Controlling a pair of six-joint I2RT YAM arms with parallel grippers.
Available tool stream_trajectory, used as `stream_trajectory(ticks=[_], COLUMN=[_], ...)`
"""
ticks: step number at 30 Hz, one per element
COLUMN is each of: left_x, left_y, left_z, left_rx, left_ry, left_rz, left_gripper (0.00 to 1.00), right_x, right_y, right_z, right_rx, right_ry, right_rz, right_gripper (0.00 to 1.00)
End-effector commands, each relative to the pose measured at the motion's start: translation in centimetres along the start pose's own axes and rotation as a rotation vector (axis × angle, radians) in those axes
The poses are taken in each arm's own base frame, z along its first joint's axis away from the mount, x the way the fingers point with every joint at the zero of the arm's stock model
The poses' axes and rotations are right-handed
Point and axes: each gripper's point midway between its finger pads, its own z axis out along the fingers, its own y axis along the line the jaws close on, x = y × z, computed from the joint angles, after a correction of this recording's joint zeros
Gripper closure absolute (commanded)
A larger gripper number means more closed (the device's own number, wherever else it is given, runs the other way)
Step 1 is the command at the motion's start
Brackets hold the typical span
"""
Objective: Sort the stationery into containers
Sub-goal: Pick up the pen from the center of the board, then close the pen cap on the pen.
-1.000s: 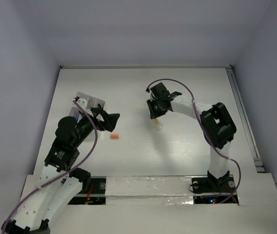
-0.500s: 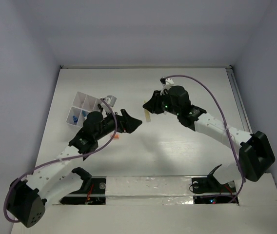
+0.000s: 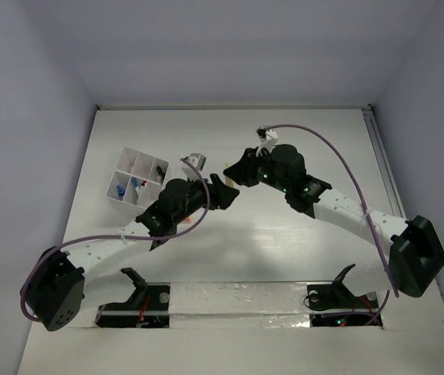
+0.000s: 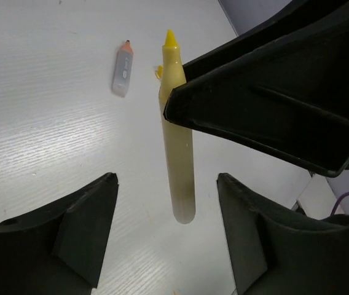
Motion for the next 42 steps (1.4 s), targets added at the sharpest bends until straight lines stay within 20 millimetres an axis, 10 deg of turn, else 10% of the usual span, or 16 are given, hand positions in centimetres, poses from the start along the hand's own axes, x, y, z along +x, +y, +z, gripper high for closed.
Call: stream_trajectory(ticks=[1,11,21,26,31,36,42], left_x=[-3.8,-2.7,-3.1,-4.9,-6.4,-7.6,-7.7], left_y=[-2.2,-2.0,-2.1,-3.1,-4.3,-5.1,-6.2], left_z=[0.6,0.9,-2.3,-5.3,-7.6,-9.0,-9.6], left_rx=[0.044,0.042,0.031,0.022,0.022,0.03,0.091], left_ry=[-0.134,-0.121,-0.104,-0.12,-0.118,-0.134,-0.145], left_rz=[0.047,0.072,0.12,0.134,0.139,0.18,0.182], left_gripper=[0.44,1.0,1.0,1.0,1.0,1.0,1.0], right_x=[-1.9,-1.5,-3.0,-4.8,-5.4,-5.7,-3.8], right_y=[1.5,1.3,0.8,-0.1,-6.4,-10.2,-20.3], right_z=[-0.4,0.1,-1.7,-4.2,-5.9,-7.1,-9.1], right_rx=[-0.05,-0.049,-0.148,-0.127,0.067,0.156,0.643], right_ry=[-0.081,-0.067,-0.027,-0.088,-0.133,-0.138,-0.003], right_rz=[0.002,0.021,0.031,-0.042,-0.008,0.016,-0.042], right_gripper=[0.86,0.85,0.35,0.34,0.71,0.69,0.67])
